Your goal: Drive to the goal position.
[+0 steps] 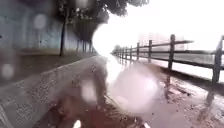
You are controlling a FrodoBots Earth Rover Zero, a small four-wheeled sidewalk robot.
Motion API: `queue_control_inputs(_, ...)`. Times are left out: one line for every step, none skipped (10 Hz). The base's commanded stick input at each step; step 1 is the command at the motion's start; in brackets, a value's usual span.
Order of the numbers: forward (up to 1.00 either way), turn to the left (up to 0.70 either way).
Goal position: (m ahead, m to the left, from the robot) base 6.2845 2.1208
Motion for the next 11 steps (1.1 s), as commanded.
queue_control_inputs(0.70,0.00)
queue_control_inputs(0.70,0.00)
queue_control_inputs(0.70,0.00)
queue_control_inputs(0.70,0.00)
queue_control_inputs(0.70,0.00)
queue_control_inputs(0.70,0.00)
queue_control_inputs(0.70,0.00)
queue_control_inputs(0.70,0.00)
queue_control_inputs(0.70,0.00)
queue_control_inputs(0.70,0.00)
queue_control_inputs(0.70,0.00)
